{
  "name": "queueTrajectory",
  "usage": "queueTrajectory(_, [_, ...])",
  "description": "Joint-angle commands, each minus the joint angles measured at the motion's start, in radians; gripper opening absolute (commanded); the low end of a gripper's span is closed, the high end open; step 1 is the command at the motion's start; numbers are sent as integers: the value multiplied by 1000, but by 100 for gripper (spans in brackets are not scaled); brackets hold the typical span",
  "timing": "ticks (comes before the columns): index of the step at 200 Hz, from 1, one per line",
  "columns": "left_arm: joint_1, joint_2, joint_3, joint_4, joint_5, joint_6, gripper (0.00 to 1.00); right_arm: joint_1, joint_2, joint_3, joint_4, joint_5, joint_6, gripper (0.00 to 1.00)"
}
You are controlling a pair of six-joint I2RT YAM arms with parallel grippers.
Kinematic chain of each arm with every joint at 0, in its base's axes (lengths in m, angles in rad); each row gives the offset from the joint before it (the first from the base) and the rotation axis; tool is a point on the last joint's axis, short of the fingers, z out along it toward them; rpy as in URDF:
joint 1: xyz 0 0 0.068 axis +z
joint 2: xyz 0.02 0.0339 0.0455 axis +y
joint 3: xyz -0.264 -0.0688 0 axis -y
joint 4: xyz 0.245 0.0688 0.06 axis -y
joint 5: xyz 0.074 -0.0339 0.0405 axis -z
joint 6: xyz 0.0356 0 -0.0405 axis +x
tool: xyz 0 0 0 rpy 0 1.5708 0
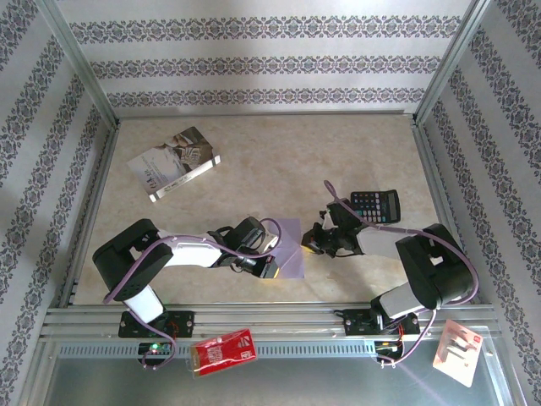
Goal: Fold a paper plane with a square sheet of paper (pick it up from the middle)
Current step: Fold the triangle a second time at the center of the table.
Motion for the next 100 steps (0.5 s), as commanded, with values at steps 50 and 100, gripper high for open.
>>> queueTrajectory(50, [5,56,-35,-203,-83,16,0,162,-199,-51,-41,125,75,0])
queueTrajectory(100, [5,65,-30,-195,-82,12,0,353,-151,-62,52,201,209,0])
